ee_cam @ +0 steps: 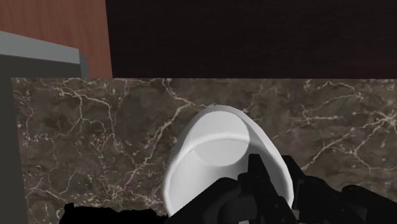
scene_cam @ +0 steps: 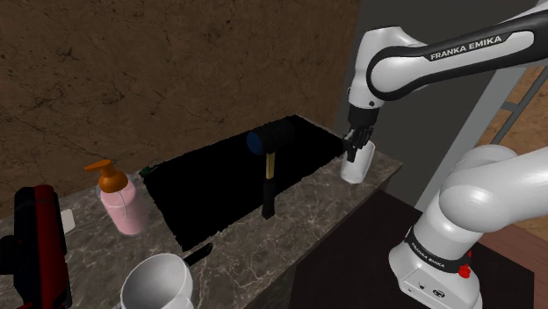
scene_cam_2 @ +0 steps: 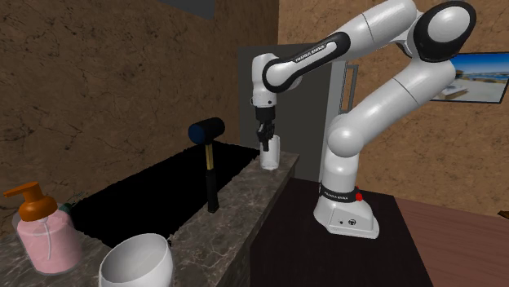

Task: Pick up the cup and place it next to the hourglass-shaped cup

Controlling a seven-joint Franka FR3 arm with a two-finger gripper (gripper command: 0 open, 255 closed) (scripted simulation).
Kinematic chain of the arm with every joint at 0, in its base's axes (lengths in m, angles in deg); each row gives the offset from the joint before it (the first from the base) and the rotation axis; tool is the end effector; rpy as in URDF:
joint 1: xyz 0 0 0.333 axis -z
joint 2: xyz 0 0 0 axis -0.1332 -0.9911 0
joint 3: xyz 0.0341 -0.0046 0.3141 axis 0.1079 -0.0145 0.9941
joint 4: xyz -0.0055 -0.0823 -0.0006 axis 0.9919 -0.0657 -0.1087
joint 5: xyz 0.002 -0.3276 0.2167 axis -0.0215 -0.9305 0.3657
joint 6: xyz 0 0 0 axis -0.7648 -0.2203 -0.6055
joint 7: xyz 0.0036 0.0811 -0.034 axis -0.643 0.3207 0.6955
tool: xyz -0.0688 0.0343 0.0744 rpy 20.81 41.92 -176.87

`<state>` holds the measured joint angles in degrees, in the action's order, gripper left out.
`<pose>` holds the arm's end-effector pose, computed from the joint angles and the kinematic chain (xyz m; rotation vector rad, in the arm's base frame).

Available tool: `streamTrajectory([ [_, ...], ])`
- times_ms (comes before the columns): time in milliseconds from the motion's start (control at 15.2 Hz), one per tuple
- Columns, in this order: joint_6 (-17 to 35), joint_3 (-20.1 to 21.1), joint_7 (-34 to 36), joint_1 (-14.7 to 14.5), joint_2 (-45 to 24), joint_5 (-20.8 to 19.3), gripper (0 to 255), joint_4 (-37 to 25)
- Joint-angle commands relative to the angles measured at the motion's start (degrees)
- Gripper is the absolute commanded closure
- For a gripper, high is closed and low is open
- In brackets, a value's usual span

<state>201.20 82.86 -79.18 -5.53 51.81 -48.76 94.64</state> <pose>0.2906 -0.0269 0.3983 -3.1174 0.0968 0.1126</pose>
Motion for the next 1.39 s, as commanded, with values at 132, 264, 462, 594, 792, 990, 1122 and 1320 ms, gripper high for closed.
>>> streamTrajectory([
  [132,-3.7,0.2,0.2,-0.1,1.0,0.2,255,-2.8],
  [264,-5.5,0.3,0.2,-0.2,1.4,0.3,255,-4.1],
  [462,-8.1,0.4,0.2,-0.2,2.0,0.3,255,-6.1],
  [594,-9.7,0.4,0.3,-0.2,2.2,0.4,255,-7.5],
  [792,-12.2,0.5,0.3,-0.2,2.5,0.4,255,-9.7],
  [990,-14.5,0.6,0.3,-0.3,2.6,0.5,255,-12.0],
  [1122,-16.1,0.6,0.3,-0.3,2.5,0.5,255,-13.5],
  [1320,-18.3,0.7,0.4,-0.3,2.4,0.6,255,-15.9],
])
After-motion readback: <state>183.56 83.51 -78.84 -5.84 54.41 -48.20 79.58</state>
